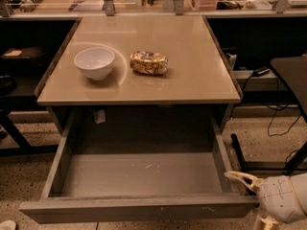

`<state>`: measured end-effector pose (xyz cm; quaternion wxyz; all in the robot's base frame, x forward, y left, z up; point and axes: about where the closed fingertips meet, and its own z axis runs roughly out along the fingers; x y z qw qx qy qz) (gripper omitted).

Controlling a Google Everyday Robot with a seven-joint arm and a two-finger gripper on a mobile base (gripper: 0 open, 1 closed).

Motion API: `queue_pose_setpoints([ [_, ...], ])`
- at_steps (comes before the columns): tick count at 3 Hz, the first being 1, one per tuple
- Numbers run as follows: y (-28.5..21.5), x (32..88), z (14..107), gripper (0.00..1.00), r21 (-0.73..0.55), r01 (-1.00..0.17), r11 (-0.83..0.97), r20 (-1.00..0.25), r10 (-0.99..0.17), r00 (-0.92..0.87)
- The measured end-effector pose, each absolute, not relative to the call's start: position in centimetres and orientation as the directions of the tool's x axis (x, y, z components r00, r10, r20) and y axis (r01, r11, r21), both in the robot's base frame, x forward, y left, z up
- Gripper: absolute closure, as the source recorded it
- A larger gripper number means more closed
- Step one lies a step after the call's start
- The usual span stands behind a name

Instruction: Open top drawer

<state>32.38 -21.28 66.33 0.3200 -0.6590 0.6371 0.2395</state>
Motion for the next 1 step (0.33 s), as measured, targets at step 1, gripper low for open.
queue_pose_setpoints([
  [1,-21.27,32.38,66.33,0.00,-0.117,-0.993,0.017,-0.723,-0.687,0.073],
])
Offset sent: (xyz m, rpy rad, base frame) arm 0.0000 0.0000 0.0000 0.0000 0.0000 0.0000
